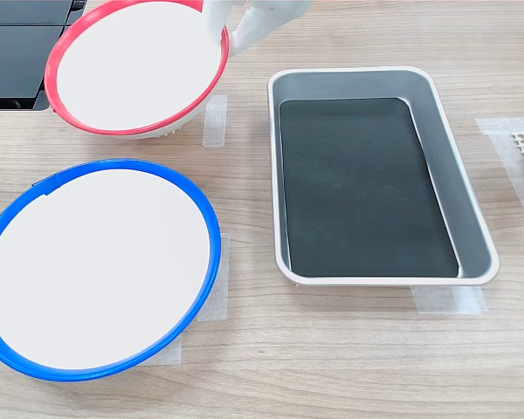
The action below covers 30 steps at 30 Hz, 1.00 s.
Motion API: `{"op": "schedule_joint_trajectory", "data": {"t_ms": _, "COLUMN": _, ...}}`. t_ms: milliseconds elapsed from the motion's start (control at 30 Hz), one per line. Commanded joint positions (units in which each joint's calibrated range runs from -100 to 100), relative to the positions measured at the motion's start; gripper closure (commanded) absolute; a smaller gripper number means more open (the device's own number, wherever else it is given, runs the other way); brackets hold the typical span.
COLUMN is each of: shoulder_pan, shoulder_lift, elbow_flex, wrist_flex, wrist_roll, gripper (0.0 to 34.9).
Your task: Lift the stacked dish and set it down on the table.
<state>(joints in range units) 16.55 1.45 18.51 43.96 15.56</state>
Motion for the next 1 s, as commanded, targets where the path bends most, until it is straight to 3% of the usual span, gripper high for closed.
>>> {"op": "schedule_joint_trajectory", "data": {"t_ms": 0, "shoulder_pan": 0.5, "shoulder_lift": -1.1, "elbow_flex": 1.2, "wrist_flex": -1.7, "wrist_roll": 0.4, "gripper": 34.9}}
{"op": "schedule_joint_trajectory", "data": {"t_ms": 567, "shoulder_pan": -0.1, "shoulder_lift": -0.6, "elbow_flex": 8.3, "wrist_flex": -12.6, "wrist_roll": 0.7, "gripper": 34.9}}
{"op": "schedule_joint_trajectory", "data": {"t_ms": 800, "shoulder_pan": -0.4, "shoulder_lift": -0.5, "elbow_flex": 9.6, "wrist_flex": -12.7, "wrist_roll": 1.1, "gripper": 34.6}}
{"op": "schedule_joint_trajectory", "data": {"t_ms": 833, "shoulder_pan": -0.4, "shoulder_lift": -0.5, "elbow_flex": 9.8, "wrist_flex": -12.7, "wrist_roll": 1.0, "gripper": 30.2}}
{"op": "schedule_joint_trajectory", "data": {"t_ms": 867, "shoulder_pan": -0.4, "shoulder_lift": -0.5, "elbow_flex": 9.8, "wrist_flex": -12.7, "wrist_roll": 1.0, "gripper": 27.9}}
{"op": "schedule_joint_trajectory", "data": {"t_ms": 967, "shoulder_pan": -0.4, "shoulder_lift": -0.9, "elbow_flex": 10.5, "wrist_flex": -13.0, "wrist_roll": 0.9, "gripper": 26.0}}
